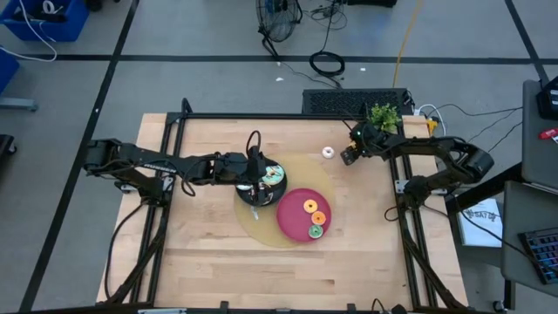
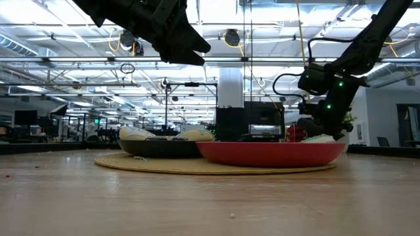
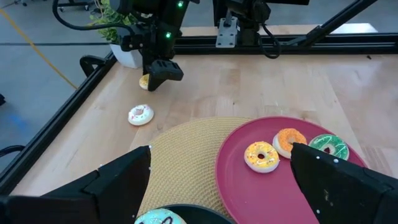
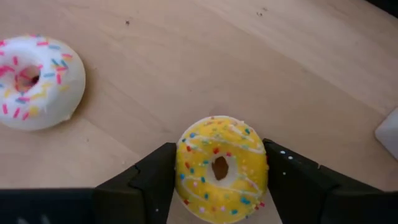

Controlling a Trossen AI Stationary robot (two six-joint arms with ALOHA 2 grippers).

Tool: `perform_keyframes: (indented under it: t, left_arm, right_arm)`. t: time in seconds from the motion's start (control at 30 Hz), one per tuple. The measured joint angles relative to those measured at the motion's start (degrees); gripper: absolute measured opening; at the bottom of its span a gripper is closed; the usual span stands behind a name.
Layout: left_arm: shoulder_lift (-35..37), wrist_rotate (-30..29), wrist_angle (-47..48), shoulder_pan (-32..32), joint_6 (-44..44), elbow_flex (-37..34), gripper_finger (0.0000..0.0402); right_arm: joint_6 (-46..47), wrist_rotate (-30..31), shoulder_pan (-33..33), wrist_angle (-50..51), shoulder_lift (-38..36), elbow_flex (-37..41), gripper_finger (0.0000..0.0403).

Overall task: Pick & Place donuts
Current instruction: Put the small yellow donut on the pink plate

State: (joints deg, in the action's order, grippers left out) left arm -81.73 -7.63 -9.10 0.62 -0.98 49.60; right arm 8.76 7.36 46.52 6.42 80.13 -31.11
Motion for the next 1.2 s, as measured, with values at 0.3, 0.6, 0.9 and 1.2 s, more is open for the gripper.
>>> perform_keyframes:
  t: [0.3, 0.6, 0.9, 1.2]
  left_arm:
    - [0.0, 0.0, 0.0, 0.0, 0.0, 0.0, 0.0381]
    - [0.0, 0.0, 0.0, 0.0, 0.0, 0.0, 0.0381]
    - [0.0, 0.0, 0.0, 0.0, 0.0, 0.0, 0.0381]
    - [0.0, 0.0, 0.0, 0.0, 0.0, 0.0, 0.0381]
  right_arm:
    - [-2.4, -1.4, 0.0, 2.1, -0.3, 0.0, 0.0226]
    - [-1.3, -1.4, 0.0, 3.3, -0.3, 0.0, 0.0290]
    - [-1.5, -1.6, 0.0, 6.1, -0.3, 0.0, 0.0281]
    - [-1.5, -1.6, 0.0, 9.0, -0.3, 0.0, 0.0279]
